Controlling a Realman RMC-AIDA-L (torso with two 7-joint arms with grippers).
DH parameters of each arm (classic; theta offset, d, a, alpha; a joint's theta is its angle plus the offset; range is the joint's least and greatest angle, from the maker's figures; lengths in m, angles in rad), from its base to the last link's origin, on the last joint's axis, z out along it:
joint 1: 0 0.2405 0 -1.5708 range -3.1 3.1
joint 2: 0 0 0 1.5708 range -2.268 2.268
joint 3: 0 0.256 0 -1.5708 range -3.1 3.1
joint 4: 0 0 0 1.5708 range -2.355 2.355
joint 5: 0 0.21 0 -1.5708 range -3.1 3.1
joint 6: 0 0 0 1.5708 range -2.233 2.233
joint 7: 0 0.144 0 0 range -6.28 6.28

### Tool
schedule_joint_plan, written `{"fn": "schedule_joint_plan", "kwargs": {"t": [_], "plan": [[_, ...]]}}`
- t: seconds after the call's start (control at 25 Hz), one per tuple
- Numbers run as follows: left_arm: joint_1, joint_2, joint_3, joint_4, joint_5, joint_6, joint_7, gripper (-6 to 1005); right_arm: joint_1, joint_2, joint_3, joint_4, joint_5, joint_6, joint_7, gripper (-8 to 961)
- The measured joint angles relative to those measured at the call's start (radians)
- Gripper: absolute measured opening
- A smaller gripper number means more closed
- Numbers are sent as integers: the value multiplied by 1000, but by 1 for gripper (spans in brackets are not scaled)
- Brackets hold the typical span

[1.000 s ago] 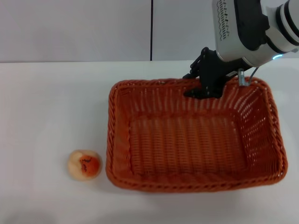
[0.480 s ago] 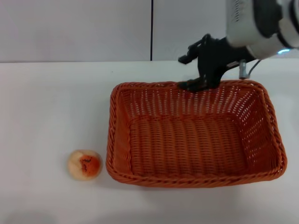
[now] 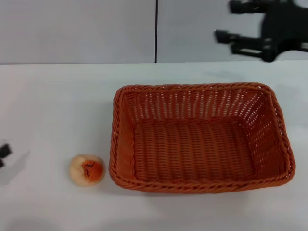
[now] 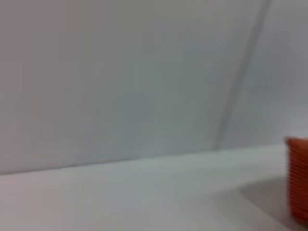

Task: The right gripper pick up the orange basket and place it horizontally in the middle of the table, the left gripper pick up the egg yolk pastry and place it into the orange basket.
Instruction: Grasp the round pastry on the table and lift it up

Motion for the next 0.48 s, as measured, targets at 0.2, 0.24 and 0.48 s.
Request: {"fn": "schedule_joint_plan", "kwargs": {"t": [0.2, 0.24, 0.48], "plan": [[-58, -38, 133, 67, 0, -6, -1, 749, -155, 1, 34, 54, 275, 43, -78, 609], [-72, -42, 151, 63, 0, -6, 13, 749, -176, 1, 43, 76, 328, 63, -98, 609], [-108, -43, 249, 15, 0, -21, 65, 746, -201, -1, 169, 283, 537, 247, -158, 608]]}}
